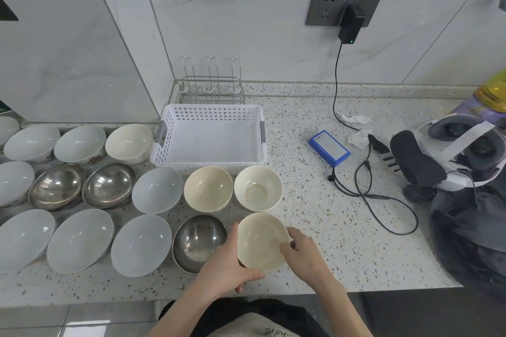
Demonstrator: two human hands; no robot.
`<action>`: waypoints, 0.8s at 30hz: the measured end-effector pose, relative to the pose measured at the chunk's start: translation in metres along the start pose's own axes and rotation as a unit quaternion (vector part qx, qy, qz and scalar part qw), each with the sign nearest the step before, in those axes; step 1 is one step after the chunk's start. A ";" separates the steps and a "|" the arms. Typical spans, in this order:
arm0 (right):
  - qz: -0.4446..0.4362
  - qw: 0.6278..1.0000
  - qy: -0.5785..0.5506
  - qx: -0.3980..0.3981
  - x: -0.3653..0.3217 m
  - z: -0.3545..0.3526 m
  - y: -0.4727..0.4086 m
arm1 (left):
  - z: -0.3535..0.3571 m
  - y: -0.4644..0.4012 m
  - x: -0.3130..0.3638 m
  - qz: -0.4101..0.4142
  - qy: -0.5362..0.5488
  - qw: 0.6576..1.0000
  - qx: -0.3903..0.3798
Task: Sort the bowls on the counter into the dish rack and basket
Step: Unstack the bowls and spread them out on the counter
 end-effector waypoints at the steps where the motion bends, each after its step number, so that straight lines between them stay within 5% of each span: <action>1: 0.001 1.000 -0.002 -0.004 0.001 0.001 0.000 | 0.001 -0.001 -0.001 -0.005 -0.012 1.000 -0.002; 24: 0.036 0.994 0.089 -0.044 0.002 0.010 -0.003 | -0.004 -0.005 -0.013 -0.046 -0.057 0.997 0.020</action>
Point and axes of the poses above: each hand's wrist, its own y-axis away from the middle knuckle, its own z-axis out of the palm, x = y × z, the point moved 9 cm from there along -y, towards the middle knuckle, and after that the axes turned 7 degrees about -z, right-handed, at the moved point
